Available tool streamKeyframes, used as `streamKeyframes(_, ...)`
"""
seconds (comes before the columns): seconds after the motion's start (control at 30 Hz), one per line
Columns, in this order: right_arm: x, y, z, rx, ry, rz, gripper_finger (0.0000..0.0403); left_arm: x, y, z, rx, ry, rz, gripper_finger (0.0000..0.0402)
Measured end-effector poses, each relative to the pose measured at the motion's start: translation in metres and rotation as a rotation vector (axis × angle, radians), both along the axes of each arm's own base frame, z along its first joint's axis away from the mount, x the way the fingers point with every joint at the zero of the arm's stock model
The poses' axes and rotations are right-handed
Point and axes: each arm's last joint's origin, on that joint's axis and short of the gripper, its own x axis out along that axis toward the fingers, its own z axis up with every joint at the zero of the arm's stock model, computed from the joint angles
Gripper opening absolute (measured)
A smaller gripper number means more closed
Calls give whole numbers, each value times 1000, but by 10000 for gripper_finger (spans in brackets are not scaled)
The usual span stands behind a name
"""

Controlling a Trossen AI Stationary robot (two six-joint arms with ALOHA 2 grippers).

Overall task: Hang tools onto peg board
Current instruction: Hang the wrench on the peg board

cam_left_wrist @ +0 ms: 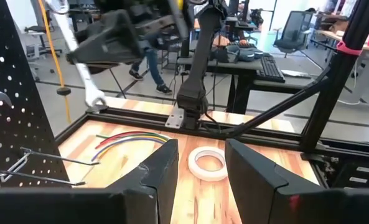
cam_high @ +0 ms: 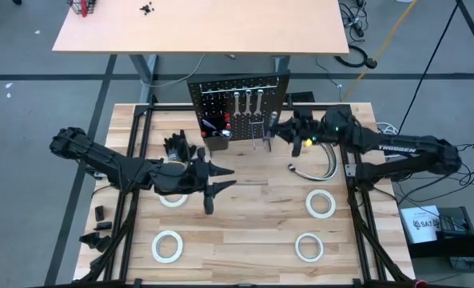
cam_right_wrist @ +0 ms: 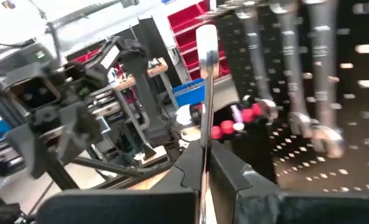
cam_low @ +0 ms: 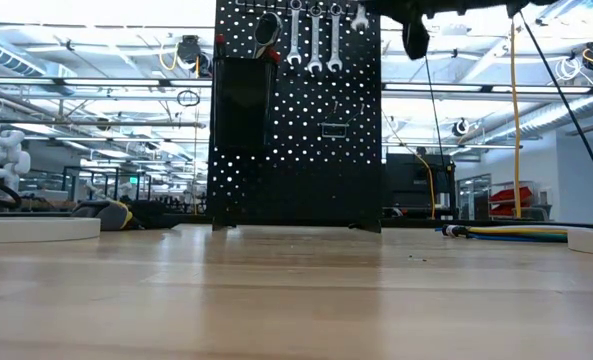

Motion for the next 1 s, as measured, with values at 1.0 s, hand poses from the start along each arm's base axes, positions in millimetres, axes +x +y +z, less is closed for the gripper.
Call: streamKeyframes(1.0, 10, -63, 30, 10, 38, 24, 4, 0, 0, 0, -77, -10, 19, 135)
